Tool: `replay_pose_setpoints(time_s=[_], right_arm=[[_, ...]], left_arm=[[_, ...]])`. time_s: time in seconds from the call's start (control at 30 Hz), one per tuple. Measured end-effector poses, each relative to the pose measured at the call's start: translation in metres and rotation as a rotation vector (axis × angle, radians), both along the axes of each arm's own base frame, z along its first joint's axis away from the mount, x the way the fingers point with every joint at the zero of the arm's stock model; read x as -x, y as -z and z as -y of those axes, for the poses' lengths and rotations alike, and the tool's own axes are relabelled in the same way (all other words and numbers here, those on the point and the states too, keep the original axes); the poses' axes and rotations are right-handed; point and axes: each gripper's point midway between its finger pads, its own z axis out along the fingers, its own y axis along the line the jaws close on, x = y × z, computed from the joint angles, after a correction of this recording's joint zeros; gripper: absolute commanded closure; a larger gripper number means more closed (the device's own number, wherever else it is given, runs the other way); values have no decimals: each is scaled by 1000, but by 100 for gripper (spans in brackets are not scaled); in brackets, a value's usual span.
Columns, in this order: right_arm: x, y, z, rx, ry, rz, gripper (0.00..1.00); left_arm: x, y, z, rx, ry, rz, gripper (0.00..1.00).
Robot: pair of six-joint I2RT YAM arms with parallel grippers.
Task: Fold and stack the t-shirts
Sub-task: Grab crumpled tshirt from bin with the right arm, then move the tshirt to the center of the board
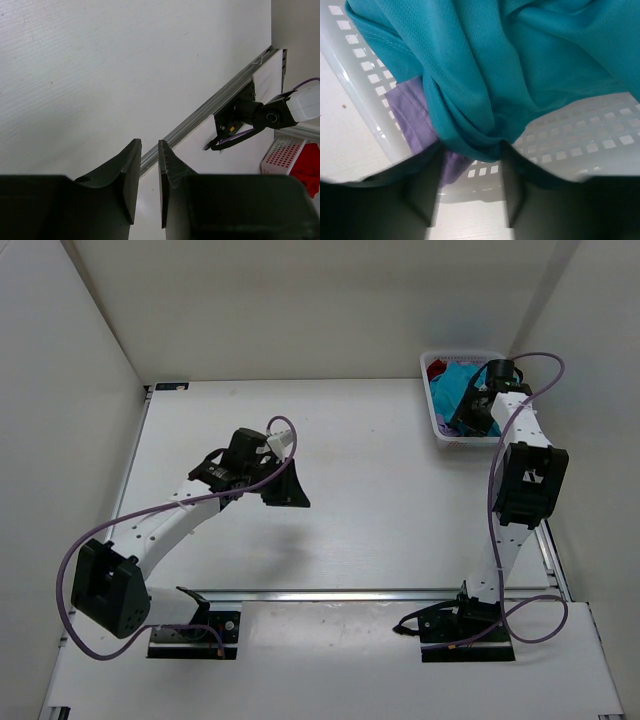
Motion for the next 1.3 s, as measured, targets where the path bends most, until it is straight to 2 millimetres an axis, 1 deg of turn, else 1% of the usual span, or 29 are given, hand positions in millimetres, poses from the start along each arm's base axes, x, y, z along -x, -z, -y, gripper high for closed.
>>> replay_pose_setpoints(time_s=[0.03, 0.1, 0.13, 0.2, 0.23, 0.27, 0.43, 0.47, 0.57, 0.63, 0.73, 0.83, 0.87, 0.93, 0.97, 1.0, 1.1, 1.13, 1.2, 1.27, 1.3], right_arm=[[0, 0, 0, 1, -3, -1, 66], [-1, -2, 2, -2, 2, 3, 84], [-2, -3, 3, -2, 6, 8, 89], [-3, -8, 6, 1, 20, 13, 91], [-6, -14, 8, 10, 24, 27, 94], [-7, -16, 9, 14, 25, 32, 95], [-21, -44, 14, 35, 40, 101, 97], [-22, -49, 14, 38, 43, 112, 100], [-24, -67, 13, 44, 45, 143, 100], [-26, -85, 11, 46, 46, 179, 100], [-27, -126, 7, 44, 48, 263, 100], [-26, -188, -6, 36, 22, 398, 100], [-25, -214, -13, 35, 4, 460, 100], [-19, -262, -37, 20, -51, 574, 100], [-13, -292, -56, 6, -96, 650, 100], [-6, -318, -75, -11, -145, 718, 100], [30, -387, -147, -85, -331, 896, 100], [43, -405, -170, -114, -395, 944, 100], [78, -442, -221, -193, -552, 1048, 99], [105, -466, -249, -264, -661, 1118, 100], [115, -475, -255, -297, -692, 1142, 100]], left_arm=[[0, 1, -1, 1, -3, -3, 69], [0, 2, -2, 2, -6, -11, 69], [0, 2, -2, 3, -6, -13, 69], [-1, 3, -2, 4, -8, -19, 69], [-1, 4, -1, 4, -8, -20, 69], [-2, 5, -1, 3, -8, -23, 69], [-2, 11, 1, -3, -4, -39, 69], [-2, 12, 1, -5, -4, -42, 69], [-2, 14, 2, -8, 0, -47, 69], [-1, 15, 4, -10, 7, -53, 69], [0, 16, 8, -10, 18, -58, 69], [-2, 13, 10, -5, 21, -55, 70], [-3, 12, 11, -4, 20, -55, 70], [-5, 11, 12, -3, 18, -54, 71], [-6, 11, 13, -4, 18, -55, 71], [-7, 11, 13, -6, 16, -57, 71], [-13, 9, 13, -10, 7, -61, 71], [-16, 8, 13, -9, 0, -62, 72], [-20, 8, 9, -9, -19, -67, 73], [-25, 10, 2, -15, -51, -81, 74], [-28, 11, -2, -17, -72, -88, 75]])
